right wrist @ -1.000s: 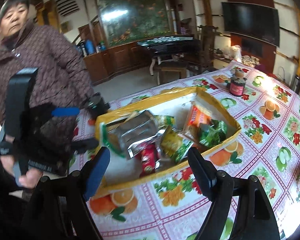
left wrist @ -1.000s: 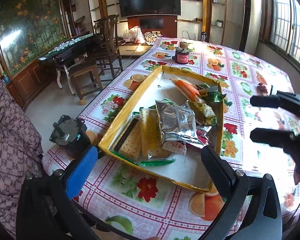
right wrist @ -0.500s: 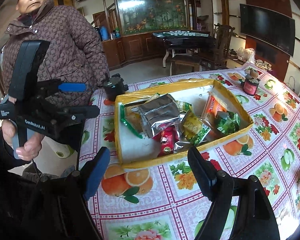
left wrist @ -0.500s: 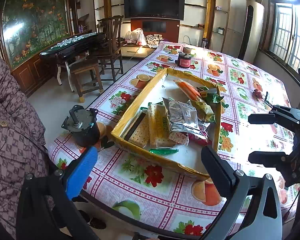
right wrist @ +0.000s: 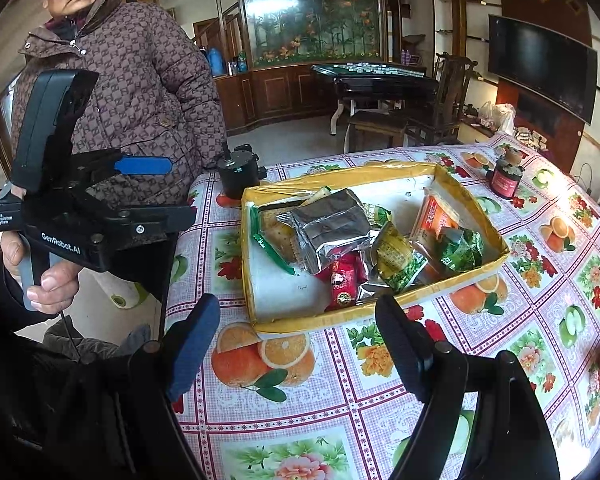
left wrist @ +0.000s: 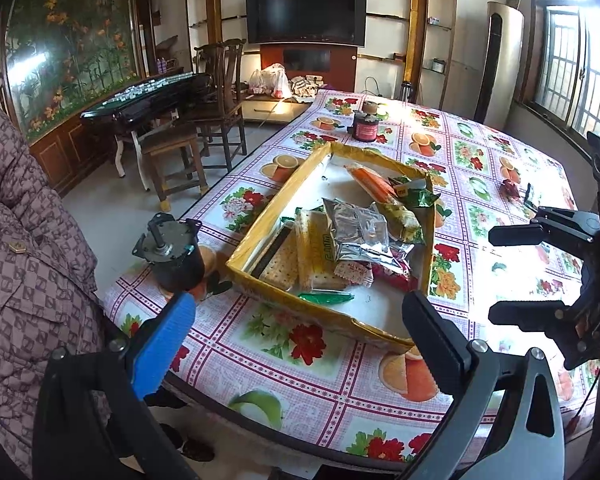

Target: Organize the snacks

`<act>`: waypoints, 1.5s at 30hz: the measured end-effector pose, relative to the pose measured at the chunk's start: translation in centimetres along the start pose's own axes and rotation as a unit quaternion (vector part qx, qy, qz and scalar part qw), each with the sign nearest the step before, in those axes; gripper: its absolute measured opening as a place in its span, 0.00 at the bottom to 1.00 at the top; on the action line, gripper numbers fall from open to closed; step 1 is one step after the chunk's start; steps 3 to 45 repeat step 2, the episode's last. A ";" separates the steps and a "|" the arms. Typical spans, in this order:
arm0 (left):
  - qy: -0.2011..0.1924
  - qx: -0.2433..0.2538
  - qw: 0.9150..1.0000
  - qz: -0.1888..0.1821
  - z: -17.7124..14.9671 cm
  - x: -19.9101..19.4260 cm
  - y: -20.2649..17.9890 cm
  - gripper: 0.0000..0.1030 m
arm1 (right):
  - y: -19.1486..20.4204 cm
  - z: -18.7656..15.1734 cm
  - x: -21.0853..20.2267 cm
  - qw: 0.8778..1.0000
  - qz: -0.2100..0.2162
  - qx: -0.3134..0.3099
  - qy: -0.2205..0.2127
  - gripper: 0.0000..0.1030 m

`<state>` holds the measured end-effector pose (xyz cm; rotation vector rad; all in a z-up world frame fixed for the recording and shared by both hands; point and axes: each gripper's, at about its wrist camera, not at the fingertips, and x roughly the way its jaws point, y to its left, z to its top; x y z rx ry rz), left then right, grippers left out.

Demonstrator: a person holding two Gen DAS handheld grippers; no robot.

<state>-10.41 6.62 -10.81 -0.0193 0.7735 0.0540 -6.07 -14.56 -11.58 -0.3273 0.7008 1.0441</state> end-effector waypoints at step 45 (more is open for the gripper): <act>-0.002 -0.003 1.000 -0.002 0.0 -0.2 0.1 1.00 | 0.0 0.1 0.2 1.000 0.002 -0.001 0.002 0.78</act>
